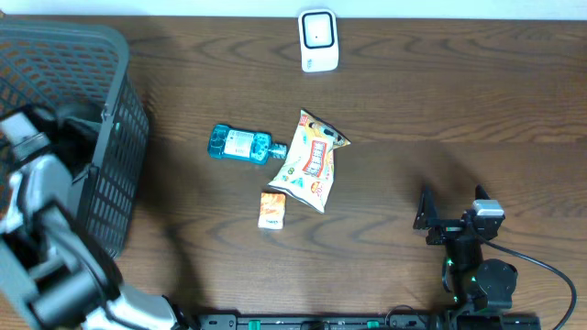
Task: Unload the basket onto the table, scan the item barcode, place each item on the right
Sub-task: 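Grasp the mint-green wipes pack and lift it from the basket, then carry the green pack toward the scanner with the left gripper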
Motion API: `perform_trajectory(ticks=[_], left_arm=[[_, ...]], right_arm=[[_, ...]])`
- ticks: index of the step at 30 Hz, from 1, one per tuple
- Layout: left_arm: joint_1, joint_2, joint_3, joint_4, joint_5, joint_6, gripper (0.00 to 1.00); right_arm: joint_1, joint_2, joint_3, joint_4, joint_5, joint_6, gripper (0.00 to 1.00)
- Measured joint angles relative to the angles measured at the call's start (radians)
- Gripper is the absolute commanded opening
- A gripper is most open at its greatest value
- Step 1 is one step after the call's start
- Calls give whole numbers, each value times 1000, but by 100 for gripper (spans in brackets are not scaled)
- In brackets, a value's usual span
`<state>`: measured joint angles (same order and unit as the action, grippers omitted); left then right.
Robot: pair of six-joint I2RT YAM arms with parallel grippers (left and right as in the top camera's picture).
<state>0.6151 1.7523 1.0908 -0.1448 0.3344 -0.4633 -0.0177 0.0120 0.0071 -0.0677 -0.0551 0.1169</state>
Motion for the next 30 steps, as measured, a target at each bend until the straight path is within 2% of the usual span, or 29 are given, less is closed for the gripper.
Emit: perform_trajectory(ticks=[6, 12, 16, 21, 26, 30], left_arm=[[49, -394, 8, -11, -3, 0, 7], [43, -618, 11, -105, -3, -13, 7], [13, -694, 11, -137, 37, -23, 7], [-74, -758, 11, -116, 175, 4, 7], [-222, -790, 11, -121, 296, 84, 7], [-383, -789, 11, -225, 367, 177, 7]], right_arm=[[0, 0, 0, 0, 0, 0, 99], [0, 0, 0, 0, 0, 0, 99], [0, 0, 0, 0, 0, 0, 99], [0, 0, 0, 0, 0, 0, 99], [0, 0, 0, 0, 0, 0, 99], [0, 0, 0, 0, 0, 0, 99]])
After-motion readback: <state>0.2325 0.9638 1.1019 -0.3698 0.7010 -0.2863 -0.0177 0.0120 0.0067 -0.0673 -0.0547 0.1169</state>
